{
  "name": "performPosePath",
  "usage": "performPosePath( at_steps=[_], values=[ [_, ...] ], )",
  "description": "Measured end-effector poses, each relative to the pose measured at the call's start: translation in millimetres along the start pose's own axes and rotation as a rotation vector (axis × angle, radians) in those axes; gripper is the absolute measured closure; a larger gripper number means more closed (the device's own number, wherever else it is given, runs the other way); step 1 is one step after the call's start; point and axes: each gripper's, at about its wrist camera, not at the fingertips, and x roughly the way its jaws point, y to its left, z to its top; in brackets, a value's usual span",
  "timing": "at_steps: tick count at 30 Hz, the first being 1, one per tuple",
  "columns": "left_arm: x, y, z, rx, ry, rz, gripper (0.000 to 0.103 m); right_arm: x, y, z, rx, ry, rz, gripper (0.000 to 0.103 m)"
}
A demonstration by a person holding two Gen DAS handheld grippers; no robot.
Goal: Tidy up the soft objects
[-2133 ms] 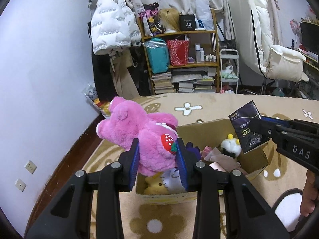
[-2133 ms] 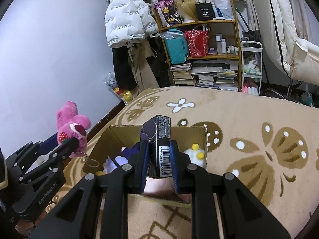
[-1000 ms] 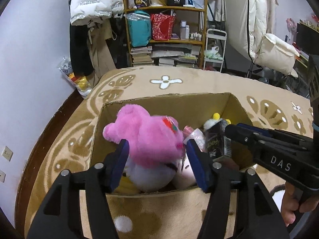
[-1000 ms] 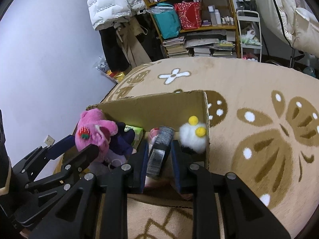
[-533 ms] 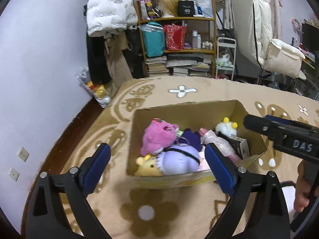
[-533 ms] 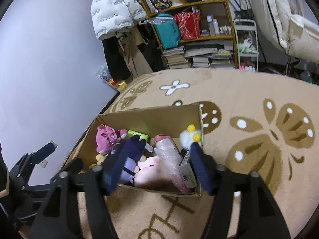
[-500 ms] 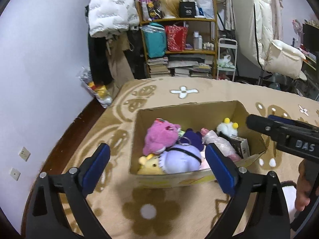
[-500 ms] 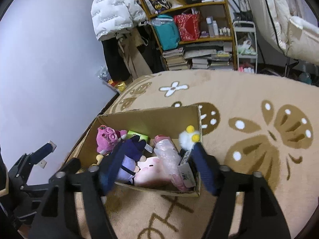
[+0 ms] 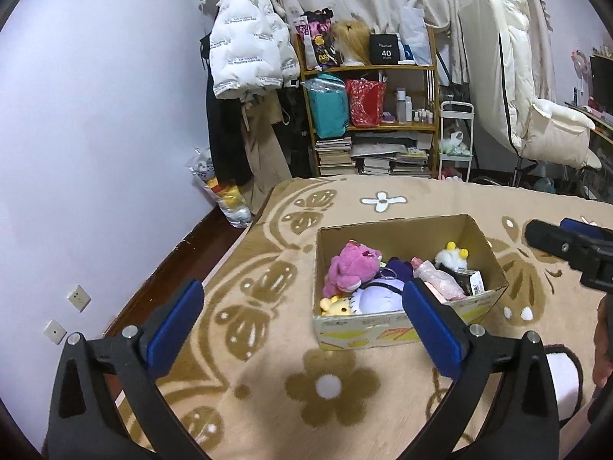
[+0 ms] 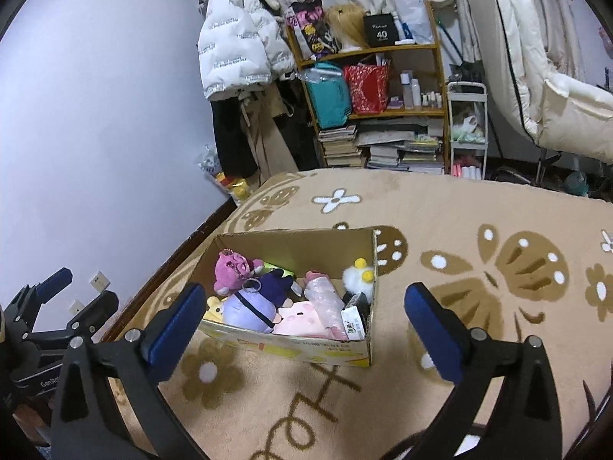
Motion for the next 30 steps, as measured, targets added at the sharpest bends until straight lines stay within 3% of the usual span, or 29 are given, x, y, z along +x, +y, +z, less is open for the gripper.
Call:
performPosePath(
  at_steps=[17, 24, 30],
  values=[
    [-30, 26, -20, -0.032, -0.043, -0.009, 0.001, -50, 1, -24, -0.036, -0.091, -0.125, 0.000],
    [-25, 32, -32, -0.048, -0.047, -0.039, 0.001, -55, -2, -32, -0.041, -0.131, -0.164, 0.000],
    [-16, 31, -38, -0.031, -0.052, -0.019, 0.001, -45, -7, -39, -0.039, -0.126, -0.184, 0.000]
  ],
)
